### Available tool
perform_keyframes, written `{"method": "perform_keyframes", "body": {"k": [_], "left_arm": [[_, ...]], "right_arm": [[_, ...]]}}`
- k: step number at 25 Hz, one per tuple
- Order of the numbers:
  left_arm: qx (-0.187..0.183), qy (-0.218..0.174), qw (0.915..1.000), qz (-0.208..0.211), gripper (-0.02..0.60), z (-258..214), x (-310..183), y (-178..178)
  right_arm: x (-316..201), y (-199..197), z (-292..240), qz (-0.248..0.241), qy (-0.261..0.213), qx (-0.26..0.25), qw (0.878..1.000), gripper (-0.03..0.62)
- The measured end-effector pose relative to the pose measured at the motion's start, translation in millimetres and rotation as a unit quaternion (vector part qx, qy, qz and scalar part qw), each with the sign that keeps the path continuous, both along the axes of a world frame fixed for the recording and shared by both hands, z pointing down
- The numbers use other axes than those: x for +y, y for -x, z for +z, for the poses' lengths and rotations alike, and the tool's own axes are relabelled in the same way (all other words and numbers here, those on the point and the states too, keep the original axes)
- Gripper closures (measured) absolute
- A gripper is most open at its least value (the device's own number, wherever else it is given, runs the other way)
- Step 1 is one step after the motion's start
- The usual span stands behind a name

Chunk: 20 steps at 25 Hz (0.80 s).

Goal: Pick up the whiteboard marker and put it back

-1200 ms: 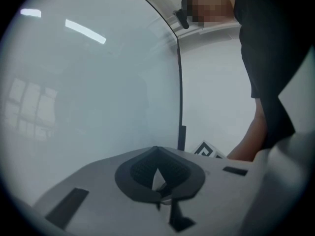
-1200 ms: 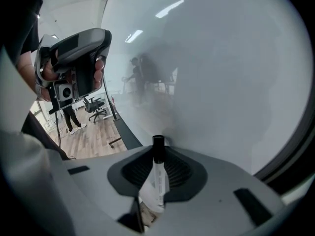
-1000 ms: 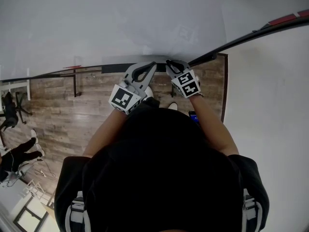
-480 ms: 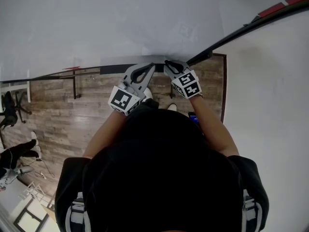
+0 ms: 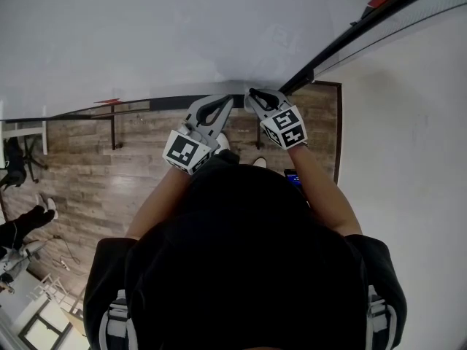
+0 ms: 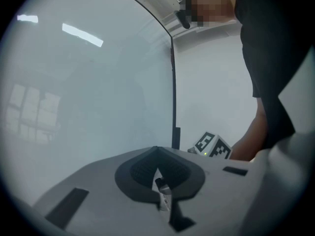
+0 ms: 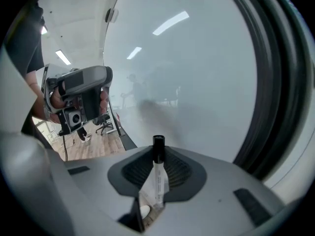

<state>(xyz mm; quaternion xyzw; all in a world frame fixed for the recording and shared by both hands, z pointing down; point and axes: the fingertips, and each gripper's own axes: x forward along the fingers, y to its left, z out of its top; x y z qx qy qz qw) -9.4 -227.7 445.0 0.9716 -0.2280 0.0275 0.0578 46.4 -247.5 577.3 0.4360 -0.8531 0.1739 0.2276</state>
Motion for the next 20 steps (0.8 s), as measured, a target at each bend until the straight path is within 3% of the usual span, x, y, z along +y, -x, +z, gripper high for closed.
{"method": "perform_keyframes", "body": {"k": [20], "left_arm": [[-0.008, -0.024, 0.9992, -0.03, 0.578, -13.5, 16.6, -0.2]], "right_arm": [[14.9, -10.2, -69.1, -0.006, -0.08, -0.039, 0.996, 0.531]]}}
